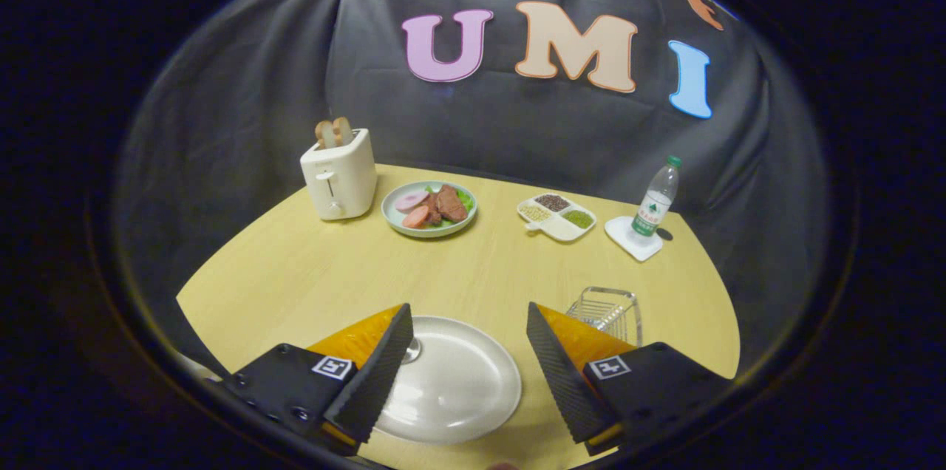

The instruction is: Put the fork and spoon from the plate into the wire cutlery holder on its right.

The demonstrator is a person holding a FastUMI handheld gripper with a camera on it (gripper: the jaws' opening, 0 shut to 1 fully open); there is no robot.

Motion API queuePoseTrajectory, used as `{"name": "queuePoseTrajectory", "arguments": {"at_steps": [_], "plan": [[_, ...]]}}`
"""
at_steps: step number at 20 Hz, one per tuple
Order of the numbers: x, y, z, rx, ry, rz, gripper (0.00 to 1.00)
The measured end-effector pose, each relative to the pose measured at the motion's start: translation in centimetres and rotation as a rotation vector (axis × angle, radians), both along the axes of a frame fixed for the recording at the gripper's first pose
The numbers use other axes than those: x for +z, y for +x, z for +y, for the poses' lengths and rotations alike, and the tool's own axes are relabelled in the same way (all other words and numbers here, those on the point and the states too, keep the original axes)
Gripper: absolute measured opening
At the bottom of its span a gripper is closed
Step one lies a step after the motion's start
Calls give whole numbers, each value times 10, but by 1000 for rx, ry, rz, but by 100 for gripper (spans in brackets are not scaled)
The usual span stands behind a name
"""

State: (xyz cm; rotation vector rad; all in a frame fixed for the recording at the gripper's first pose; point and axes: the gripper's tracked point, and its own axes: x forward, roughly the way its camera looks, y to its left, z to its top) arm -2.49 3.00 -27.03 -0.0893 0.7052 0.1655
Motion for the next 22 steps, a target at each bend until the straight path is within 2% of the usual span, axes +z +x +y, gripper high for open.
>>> {"name": "queuePoseTrajectory", "arguments": {"at_steps": [8, 15, 22], "plan": [[-51, -30, 39, 10, 1, 115, 99], [-93, -57, 51, 8, -25, 233, 99], [-113, -79, 55, 41, -80, 322, 94]]}}
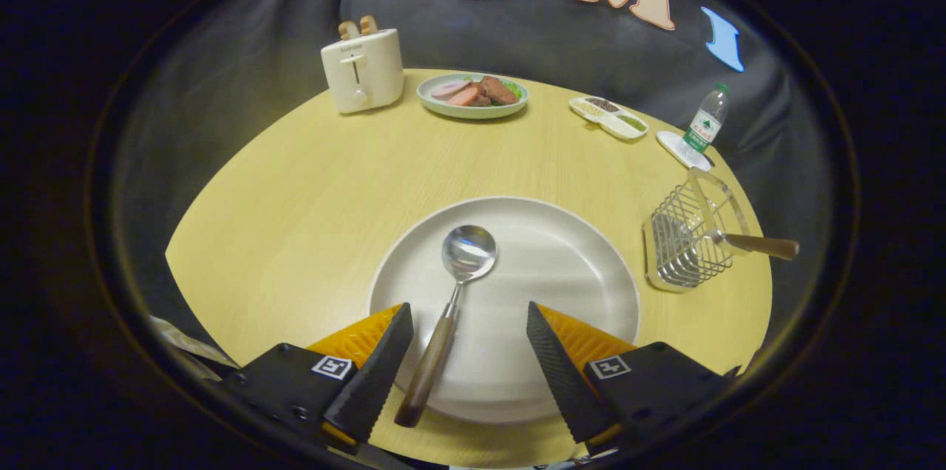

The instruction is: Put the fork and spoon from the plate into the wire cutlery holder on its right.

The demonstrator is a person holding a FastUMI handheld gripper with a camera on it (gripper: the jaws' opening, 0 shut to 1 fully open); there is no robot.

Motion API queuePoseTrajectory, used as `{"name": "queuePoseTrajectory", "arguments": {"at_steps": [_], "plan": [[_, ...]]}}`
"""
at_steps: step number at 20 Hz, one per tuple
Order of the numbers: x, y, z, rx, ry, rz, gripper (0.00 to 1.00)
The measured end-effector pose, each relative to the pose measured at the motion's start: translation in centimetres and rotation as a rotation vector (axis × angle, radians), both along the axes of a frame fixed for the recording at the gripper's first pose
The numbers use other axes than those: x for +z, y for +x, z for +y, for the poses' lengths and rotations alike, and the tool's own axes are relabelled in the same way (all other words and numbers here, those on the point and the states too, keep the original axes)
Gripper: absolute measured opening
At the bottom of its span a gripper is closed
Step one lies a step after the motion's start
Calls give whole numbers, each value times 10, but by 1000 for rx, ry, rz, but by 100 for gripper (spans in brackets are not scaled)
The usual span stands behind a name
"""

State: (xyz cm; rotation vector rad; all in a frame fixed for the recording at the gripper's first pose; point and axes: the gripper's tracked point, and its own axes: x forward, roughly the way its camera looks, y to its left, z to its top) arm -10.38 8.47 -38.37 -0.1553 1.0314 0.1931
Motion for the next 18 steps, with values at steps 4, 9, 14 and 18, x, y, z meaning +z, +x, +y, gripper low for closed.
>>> {"name": "queuePoseTrajectory", "arguments": {"at_steps": [4, 9, 14, 18], "plan": [[-4, -4, 1, 3, -5, 37, 91], [-8, -8, 1, 10, 11, 82, 67], [-16, -21, 5, 63, -17, 128, 31], [-12, -24, 7, 71, -1, 162, 9]]}}
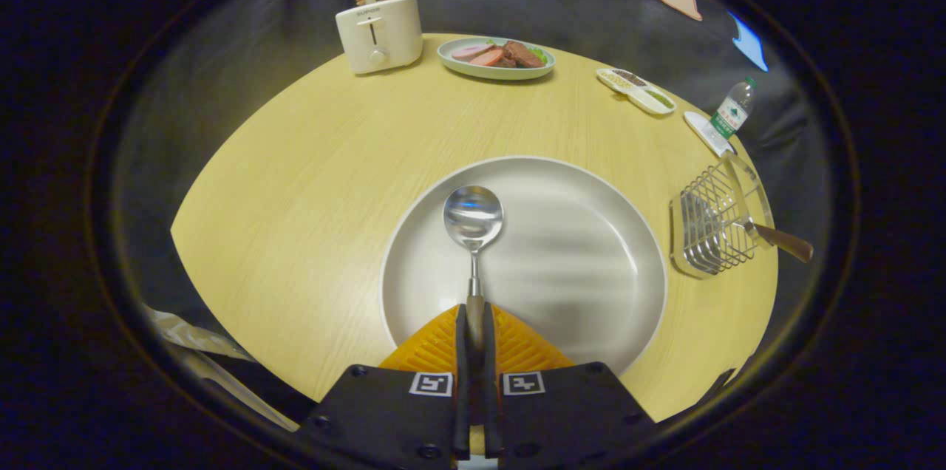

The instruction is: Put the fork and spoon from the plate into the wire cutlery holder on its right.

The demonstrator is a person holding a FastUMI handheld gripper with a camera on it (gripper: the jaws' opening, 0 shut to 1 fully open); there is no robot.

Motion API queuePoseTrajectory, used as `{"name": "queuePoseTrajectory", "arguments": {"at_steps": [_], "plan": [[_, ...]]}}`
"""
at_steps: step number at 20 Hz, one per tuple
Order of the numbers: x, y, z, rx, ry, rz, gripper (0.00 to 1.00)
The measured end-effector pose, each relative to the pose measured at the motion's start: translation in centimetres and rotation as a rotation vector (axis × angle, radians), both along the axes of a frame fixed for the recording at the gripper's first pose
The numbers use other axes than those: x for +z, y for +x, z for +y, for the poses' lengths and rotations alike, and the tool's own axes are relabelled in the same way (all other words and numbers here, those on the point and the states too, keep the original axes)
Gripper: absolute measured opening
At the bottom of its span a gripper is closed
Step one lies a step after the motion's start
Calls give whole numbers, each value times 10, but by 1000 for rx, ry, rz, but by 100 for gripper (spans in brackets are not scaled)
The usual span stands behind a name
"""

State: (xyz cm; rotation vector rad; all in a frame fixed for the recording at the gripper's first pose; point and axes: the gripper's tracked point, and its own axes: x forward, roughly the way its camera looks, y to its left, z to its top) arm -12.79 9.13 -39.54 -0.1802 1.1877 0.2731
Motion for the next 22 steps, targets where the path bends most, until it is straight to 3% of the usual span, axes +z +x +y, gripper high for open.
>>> {"name": "queuePoseTrajectory", "arguments": {"at_steps": [3, 22], "plan": [[2, 2, -13, 7, -34, 2, 5], [76, 51, -82, -25, -24, 7, 5]]}}
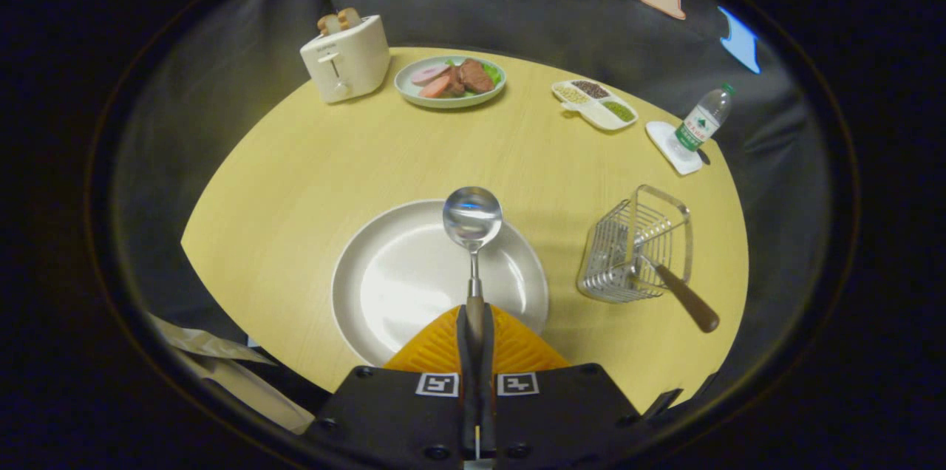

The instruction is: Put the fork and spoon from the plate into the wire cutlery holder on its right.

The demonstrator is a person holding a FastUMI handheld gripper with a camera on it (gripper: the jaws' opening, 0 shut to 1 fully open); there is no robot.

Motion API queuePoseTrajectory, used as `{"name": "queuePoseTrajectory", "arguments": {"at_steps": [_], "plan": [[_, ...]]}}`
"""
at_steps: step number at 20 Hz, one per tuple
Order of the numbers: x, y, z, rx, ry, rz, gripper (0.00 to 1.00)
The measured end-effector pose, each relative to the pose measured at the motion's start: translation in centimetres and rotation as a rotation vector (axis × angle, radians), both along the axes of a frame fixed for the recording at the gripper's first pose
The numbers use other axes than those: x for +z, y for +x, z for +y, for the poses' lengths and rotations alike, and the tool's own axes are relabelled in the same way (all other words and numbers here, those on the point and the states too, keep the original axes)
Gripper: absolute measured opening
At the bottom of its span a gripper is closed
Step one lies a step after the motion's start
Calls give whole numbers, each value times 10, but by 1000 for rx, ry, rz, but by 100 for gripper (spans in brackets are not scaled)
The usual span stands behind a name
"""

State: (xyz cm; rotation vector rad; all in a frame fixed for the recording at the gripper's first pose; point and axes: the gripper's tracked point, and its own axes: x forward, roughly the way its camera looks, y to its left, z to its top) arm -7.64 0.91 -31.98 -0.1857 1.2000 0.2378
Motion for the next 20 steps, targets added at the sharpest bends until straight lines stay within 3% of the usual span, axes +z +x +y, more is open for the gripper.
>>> {"name": "queuePoseTrajectory", "arguments": {"at_steps": [16, 20], "plan": [[62, 48, -96, -26, -69, -86, 5], [63, 53, -131, -34, -109, -37, 5]]}}
